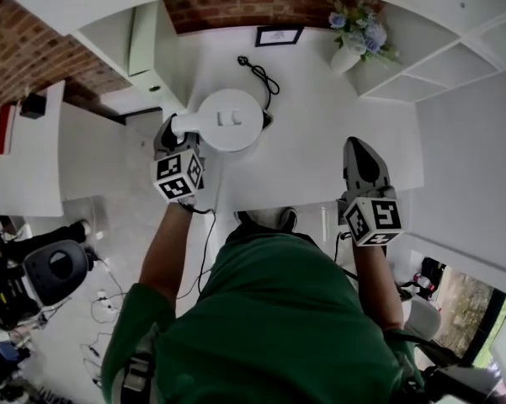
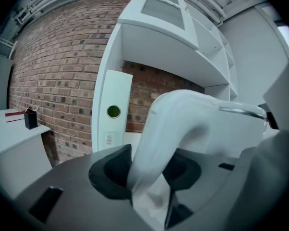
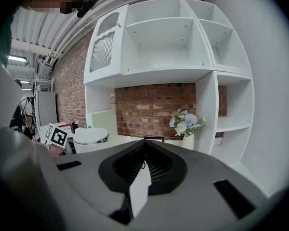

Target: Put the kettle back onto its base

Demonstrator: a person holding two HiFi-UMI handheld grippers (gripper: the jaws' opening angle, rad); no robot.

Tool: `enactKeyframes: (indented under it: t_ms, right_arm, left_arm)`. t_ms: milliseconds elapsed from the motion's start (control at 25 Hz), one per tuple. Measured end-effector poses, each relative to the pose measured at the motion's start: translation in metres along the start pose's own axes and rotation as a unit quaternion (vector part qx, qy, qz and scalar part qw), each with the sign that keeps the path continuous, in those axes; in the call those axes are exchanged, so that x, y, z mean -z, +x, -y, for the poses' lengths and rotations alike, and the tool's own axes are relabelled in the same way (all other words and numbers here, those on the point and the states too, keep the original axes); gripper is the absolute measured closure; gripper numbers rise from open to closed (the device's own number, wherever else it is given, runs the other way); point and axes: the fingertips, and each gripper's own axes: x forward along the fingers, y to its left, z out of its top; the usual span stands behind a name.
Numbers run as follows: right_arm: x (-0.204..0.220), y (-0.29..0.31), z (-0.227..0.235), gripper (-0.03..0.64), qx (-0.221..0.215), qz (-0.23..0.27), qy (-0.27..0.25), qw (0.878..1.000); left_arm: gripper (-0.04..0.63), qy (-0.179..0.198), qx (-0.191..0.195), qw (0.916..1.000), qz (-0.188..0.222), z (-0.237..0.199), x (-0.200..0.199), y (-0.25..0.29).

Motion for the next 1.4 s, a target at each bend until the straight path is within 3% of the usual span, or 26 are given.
enactKeyframes:
  t_ms: [440, 880, 1080, 1240, 1400]
  right_arm:
    - [0.002, 0.006, -0.014, 0.595, 0.013, -0.010, -0.001, 1.000]
    - [0.001, 0.004, -0.016, 0.595, 0.017, -0.009, -0.003, 1.000]
    - [0.005, 0.006, -0.022, 0.595, 0.010, -0.012, -0.004, 1.000]
    - [0.004, 0.013, -0.034, 0.595, -0.011, -0.005, -0.005, 1.000]
    - [0.002, 0.018, -0.038, 0.595, -0.039, 0.004, -0.002, 0.999]
  left_arm:
    - [0.416, 0.002, 0.036, 0.9994, -0.005, 0.008, 0.003, 0.018]
    - [0.416, 0.016, 0.047, 0.9988, -0.004, 0.015, 0.013, 0.025]
    - [0.416, 0.018, 0.054, 0.9981, -0.024, 0.011, 0.022, 0.025]
    - [0.382, 0.021, 0.022, 0.9988, -0.038, 0.005, 0.028, 0.018]
    - [0.374, 0.035, -0.030, 0.9960, -0.077, -0.001, 0.054, 0.002]
